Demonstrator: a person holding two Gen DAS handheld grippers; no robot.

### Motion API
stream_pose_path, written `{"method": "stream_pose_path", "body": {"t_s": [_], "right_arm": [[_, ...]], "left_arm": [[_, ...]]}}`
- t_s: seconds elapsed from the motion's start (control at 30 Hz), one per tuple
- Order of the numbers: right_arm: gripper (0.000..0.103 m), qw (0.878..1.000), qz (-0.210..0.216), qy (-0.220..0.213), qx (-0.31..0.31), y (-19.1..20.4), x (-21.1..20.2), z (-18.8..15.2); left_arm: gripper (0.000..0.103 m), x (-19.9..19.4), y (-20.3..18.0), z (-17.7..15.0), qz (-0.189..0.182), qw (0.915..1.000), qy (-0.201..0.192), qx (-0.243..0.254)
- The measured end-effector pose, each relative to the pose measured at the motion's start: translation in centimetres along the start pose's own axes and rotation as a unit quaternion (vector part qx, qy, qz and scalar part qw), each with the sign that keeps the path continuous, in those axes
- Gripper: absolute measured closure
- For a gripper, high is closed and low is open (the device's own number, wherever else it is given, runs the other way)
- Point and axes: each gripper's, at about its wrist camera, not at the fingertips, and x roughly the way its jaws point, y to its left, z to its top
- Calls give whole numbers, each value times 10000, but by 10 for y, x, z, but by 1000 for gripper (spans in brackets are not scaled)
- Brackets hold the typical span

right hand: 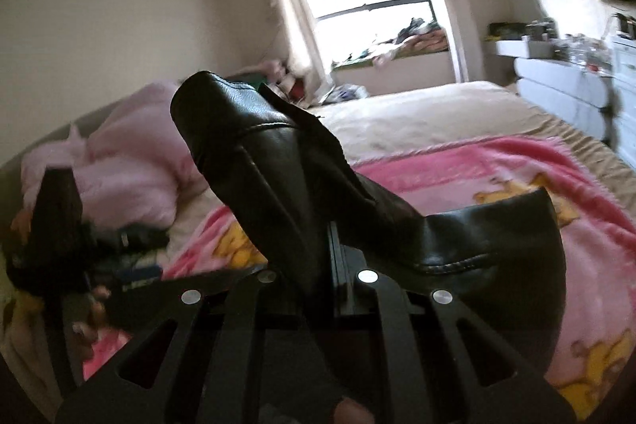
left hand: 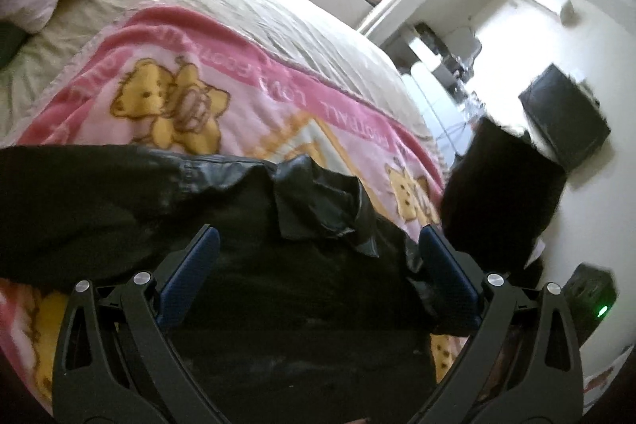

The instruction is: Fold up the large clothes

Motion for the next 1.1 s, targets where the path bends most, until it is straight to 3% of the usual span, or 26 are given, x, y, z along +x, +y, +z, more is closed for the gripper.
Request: {"method": "stream_pose_path", "body": {"t_s": [0.17,0.4,0.5,0.53,0.63,0.67,0.73,0.87,1.03,1.07,1.1], "right_arm": [[92,9988,180,418,-200,40,22,-33],[90,9920,111,1185,-419,68,58,-90],[60,9887,141,1434,-417,67,65,-108],[43,9870,367,1490,-480,67,65,-112],[28,9813,299,1755,-730,71,62,-127],[17,9780,317,1898,-809,72,57,-134],[9,9762,408,1972,-809,67,50,-141],[7,9762,553,1987,-669,51,27,-145],[7,9823,223,1782,-536,20,7,-135],[7,9830,166,1759,-500,15,5,-133],[8,9842,55,1718,-416,7,3,-130]], "left_arm": [[9,-11,24,0,-166,9994,-38,-290],[9,-1,47,-14,-310,9980,240,-501],[9,8,57,-23,-426,9963,397,-627],[9,11,61,-26,-420,9959,453,-662],[9,18,69,-32,-440,9944,602,-749],[9,21,72,-35,-425,9937,685,-776],[9,29,75,-41,-318,9929,855,-761],[9,46,80,-56,-48,9901,1197,-731],[9,68,80,-74,198,9872,1415,-705],[13,73,80,-77,203,9866,1430,-760],[32,78,79,-80,238,9865,1415,-788]]}}
